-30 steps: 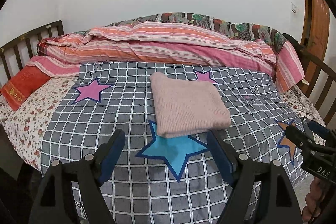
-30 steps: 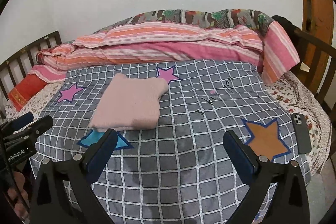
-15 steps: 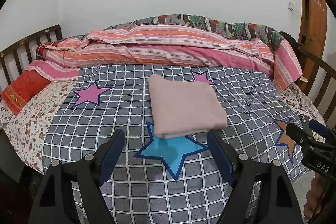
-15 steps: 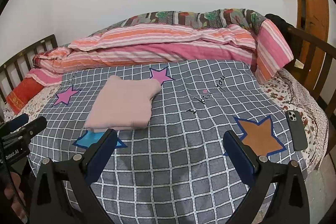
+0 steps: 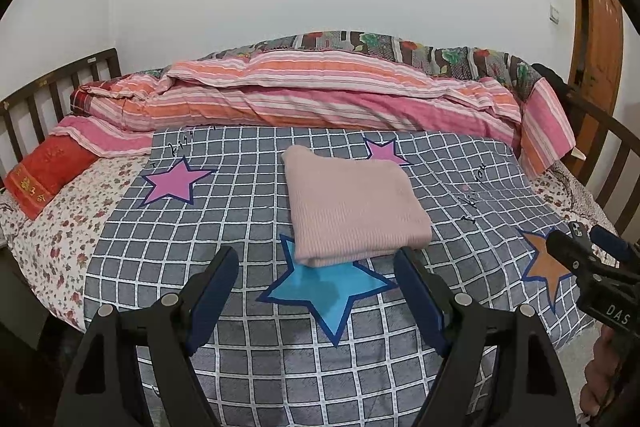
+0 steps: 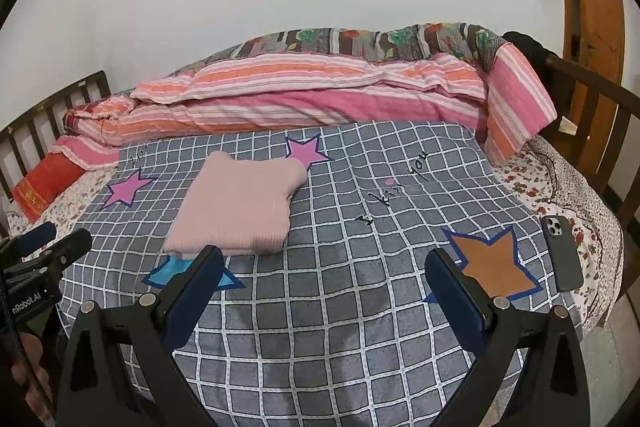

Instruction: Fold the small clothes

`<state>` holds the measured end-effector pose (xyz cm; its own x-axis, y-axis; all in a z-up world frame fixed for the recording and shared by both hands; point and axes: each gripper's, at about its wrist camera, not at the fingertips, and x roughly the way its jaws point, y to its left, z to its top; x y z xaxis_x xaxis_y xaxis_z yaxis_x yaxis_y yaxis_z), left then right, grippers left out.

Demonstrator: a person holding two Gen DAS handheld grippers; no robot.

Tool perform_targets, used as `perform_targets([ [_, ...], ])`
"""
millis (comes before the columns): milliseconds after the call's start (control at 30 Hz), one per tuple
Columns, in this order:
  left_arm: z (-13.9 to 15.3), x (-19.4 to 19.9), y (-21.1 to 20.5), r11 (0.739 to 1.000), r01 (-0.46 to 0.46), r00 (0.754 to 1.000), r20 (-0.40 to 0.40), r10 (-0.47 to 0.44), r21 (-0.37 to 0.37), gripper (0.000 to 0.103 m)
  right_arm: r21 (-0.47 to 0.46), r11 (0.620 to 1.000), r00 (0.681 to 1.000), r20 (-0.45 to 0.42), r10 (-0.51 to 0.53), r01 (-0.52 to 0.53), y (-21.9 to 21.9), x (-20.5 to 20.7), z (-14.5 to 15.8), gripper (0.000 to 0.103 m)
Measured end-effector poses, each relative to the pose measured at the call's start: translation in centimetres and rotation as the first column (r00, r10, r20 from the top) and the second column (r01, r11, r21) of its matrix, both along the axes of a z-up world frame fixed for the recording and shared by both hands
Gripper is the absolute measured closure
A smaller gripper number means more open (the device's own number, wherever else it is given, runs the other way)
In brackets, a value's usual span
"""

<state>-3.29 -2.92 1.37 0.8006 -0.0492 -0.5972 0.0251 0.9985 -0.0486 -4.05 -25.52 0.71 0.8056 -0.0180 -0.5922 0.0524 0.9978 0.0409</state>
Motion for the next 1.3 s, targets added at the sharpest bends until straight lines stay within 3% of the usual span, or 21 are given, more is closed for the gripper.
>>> perform_targets([
  [1300,0.7,-0.6,1.3,1.0,-0.004,1.0,0.018,0.004,-0.016,0.024,-0.014,1.0,1.0,0.003,0.023,-0.023,1.2,0.1,0.6,0.004],
])
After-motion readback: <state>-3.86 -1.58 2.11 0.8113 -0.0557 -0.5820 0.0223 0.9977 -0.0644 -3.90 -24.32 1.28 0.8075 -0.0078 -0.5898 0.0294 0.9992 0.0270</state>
